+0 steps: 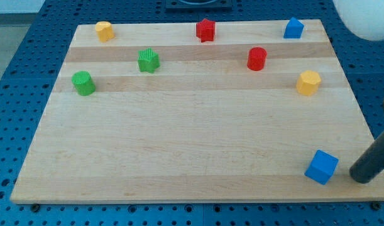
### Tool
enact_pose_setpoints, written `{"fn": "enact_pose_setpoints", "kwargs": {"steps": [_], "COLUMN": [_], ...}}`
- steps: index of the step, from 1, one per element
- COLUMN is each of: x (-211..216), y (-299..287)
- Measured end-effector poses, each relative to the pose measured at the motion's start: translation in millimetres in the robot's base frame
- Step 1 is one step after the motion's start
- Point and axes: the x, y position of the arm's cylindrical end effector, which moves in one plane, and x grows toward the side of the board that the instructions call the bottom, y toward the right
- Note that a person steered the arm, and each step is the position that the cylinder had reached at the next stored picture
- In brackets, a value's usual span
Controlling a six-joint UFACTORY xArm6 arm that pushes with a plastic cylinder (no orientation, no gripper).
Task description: Move the blue cube diagonally to the green star
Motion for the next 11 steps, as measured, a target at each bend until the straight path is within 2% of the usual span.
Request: {"fn": "enact_pose_setpoints", "kwargs": {"steps": [3, 5, 9, 11], "x": [-4.2, -37.3, -40.2, -61.0], "y": [-52.0, -86.3, -193.6, -238.5]}}
